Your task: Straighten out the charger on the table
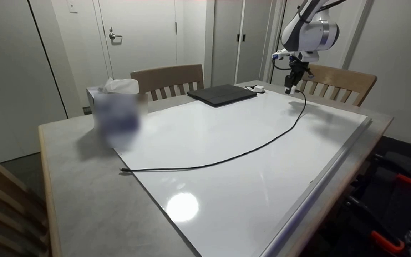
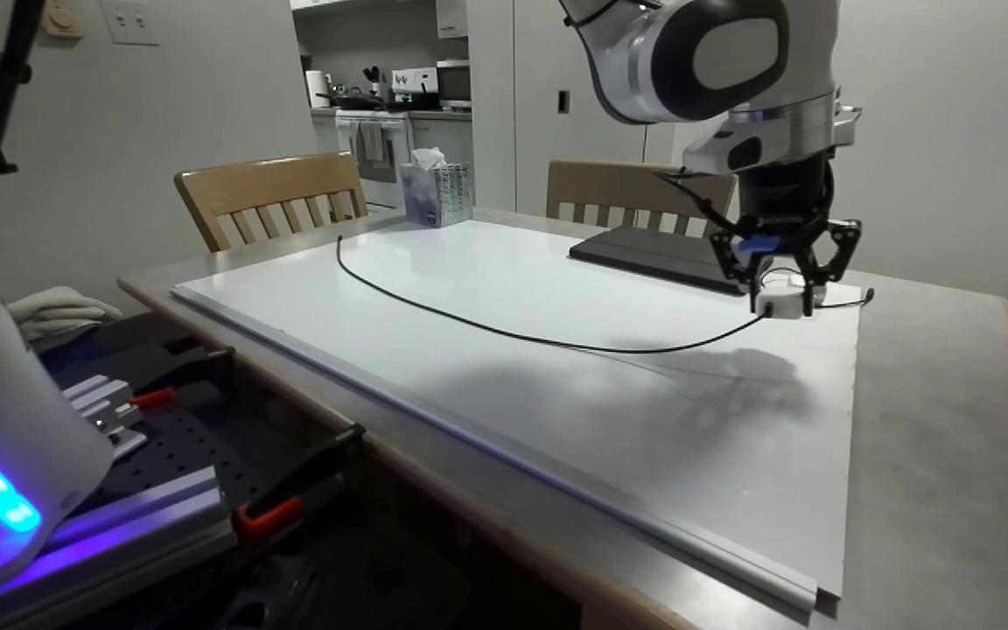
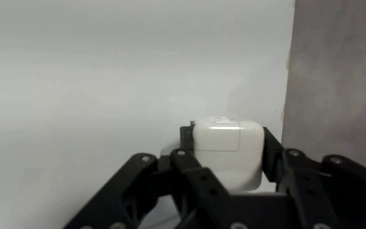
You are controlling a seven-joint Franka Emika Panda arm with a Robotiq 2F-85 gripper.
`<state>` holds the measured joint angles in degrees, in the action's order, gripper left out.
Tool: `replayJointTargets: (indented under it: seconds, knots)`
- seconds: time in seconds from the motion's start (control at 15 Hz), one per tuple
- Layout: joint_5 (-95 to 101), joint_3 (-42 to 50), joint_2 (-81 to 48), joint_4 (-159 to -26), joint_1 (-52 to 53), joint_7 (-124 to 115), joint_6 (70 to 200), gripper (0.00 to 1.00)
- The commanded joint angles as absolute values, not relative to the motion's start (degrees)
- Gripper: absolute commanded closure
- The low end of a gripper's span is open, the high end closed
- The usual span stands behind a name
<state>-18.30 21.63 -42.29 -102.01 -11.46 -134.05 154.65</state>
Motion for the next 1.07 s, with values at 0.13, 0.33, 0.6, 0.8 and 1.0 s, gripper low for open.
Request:
replayJointTargets:
  seconds: [0.13,0.33,0.6,0.8,1.0]
  knots:
    - [-17.76,20.45,-42.73,-101.01,-13.55,-135.06,154.41,0.49]
    - [-18.57,20.42,-43.53,-100.42,-12.93,-137.91,154.73,0.74]
    - [-21.0,20.83,-44.54,-99.31,-14.24,-149.36,153.07,0.74]
    - [-31.99,26.54,-46.67,-99.11,-10.76,-149.63,152.99,0.74]
    - [-44.57,32.89,-49.27,-98.5,-7.58,-148.92,151.66,0.74]
